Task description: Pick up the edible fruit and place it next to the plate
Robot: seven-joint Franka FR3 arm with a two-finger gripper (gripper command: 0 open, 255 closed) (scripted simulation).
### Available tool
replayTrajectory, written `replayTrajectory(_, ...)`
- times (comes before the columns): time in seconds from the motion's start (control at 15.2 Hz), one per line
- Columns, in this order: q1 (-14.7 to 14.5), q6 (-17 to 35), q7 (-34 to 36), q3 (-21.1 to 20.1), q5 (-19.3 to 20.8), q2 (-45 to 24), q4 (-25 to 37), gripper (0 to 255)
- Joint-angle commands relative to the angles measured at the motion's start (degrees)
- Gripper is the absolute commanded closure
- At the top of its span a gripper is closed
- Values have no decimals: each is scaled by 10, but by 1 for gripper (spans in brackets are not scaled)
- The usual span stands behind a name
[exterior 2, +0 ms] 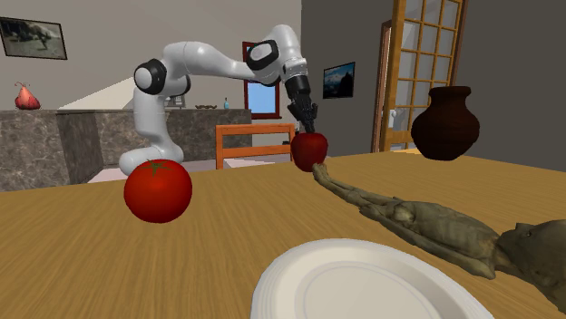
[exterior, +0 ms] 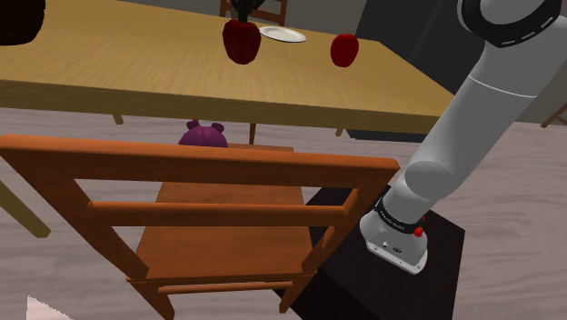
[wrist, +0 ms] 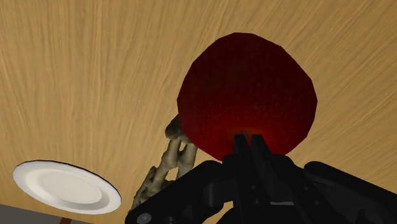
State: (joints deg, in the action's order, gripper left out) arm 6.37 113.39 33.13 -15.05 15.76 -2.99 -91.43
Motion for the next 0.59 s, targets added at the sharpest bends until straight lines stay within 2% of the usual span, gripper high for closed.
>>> replayTrajectory(0.0, -1, -17, -3, -1, 0, -4, 21, 255)
replayTrajectory(0.53, -6, -84, -15, -4, 2, -24, 108, 255)
